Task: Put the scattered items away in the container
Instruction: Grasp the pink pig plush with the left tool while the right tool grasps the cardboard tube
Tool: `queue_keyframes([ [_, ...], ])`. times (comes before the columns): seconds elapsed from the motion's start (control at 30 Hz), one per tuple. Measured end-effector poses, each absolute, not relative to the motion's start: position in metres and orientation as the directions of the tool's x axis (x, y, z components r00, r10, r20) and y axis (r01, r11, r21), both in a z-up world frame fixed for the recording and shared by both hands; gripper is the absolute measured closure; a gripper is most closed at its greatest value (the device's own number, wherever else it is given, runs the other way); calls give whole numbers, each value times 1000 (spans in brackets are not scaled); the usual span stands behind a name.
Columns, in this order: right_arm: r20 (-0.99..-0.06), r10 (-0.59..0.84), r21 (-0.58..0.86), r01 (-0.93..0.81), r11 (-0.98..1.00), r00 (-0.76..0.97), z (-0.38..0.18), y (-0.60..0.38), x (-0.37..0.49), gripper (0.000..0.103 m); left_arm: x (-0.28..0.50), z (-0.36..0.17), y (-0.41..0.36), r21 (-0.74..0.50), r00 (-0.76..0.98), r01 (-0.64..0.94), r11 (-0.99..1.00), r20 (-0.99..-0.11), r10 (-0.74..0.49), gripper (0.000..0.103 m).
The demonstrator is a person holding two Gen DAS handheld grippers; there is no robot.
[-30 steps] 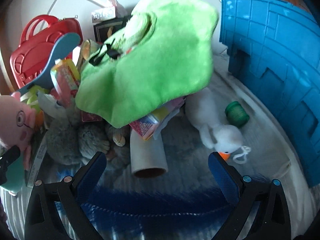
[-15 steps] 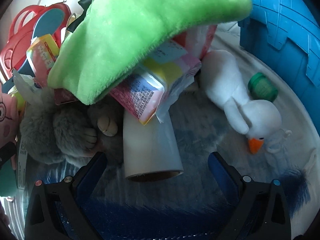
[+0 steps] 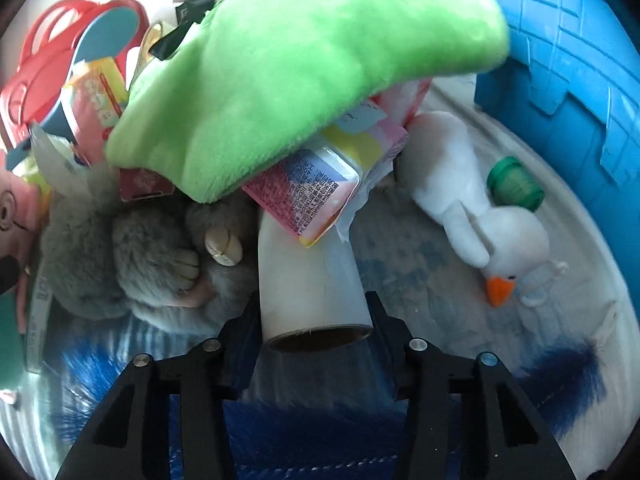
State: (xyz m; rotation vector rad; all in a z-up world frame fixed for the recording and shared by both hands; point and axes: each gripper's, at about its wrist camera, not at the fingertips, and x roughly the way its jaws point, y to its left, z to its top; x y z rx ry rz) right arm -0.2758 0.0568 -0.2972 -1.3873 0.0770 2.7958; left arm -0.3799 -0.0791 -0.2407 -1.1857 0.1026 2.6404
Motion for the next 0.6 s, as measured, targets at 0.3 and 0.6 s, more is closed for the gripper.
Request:
queue_keyframes([
  [0.3, -771, -14, 51, -40, -998, -636, -284, 70, -261, 57, -343, -223, -87, -51, -659, -267, -962, -719, 221, 19],
  [0.6, -743, -13, 45, -30, -999, -670, -263, 89, -217, 58, -298, -194, -78, -54, -676, -315, -948, -688, 264, 19],
])
